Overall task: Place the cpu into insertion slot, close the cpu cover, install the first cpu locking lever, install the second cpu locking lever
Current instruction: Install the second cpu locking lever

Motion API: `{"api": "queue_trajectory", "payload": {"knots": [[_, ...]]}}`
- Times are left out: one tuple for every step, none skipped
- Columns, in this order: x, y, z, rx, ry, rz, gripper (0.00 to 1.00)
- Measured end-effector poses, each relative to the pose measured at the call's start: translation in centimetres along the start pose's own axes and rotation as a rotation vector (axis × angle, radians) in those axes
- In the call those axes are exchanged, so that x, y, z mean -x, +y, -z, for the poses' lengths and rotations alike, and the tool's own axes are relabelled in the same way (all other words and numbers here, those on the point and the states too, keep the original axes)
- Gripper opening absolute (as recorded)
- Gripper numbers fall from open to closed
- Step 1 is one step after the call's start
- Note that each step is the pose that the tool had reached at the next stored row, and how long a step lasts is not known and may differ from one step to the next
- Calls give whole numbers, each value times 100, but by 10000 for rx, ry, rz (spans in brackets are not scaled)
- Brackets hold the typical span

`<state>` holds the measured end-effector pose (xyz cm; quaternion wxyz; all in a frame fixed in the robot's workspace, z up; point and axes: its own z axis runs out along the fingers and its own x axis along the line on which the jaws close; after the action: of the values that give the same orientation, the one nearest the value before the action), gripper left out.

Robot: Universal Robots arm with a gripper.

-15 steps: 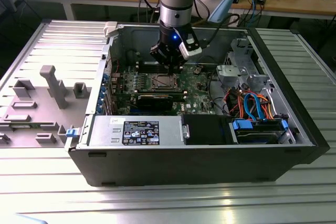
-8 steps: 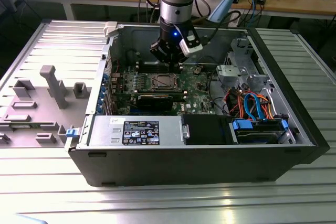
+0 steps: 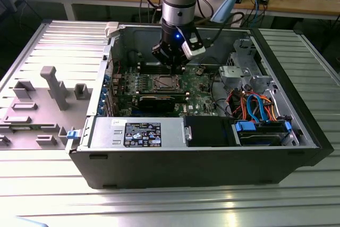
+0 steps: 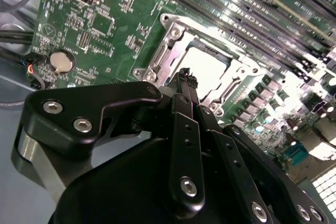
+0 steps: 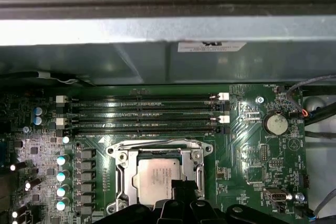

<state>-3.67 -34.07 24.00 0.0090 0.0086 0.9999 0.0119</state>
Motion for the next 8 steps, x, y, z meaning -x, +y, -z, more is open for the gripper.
{"api": "queue_trajectory", "payload": {"knots": [[0, -11, 0, 0, 0, 1, 11], [0, -19, -1, 1, 0, 0, 11], [0, -27, -1, 0, 0, 0, 11], [1, -36, -1, 0, 1, 1, 11], [1, -42, -1, -1, 1, 0, 11], [1, -52, -2, -1, 0, 1, 11], [1, -76, -2, 0, 0, 1, 11], [2, -95, -2, -1, 0, 1, 11]]}}
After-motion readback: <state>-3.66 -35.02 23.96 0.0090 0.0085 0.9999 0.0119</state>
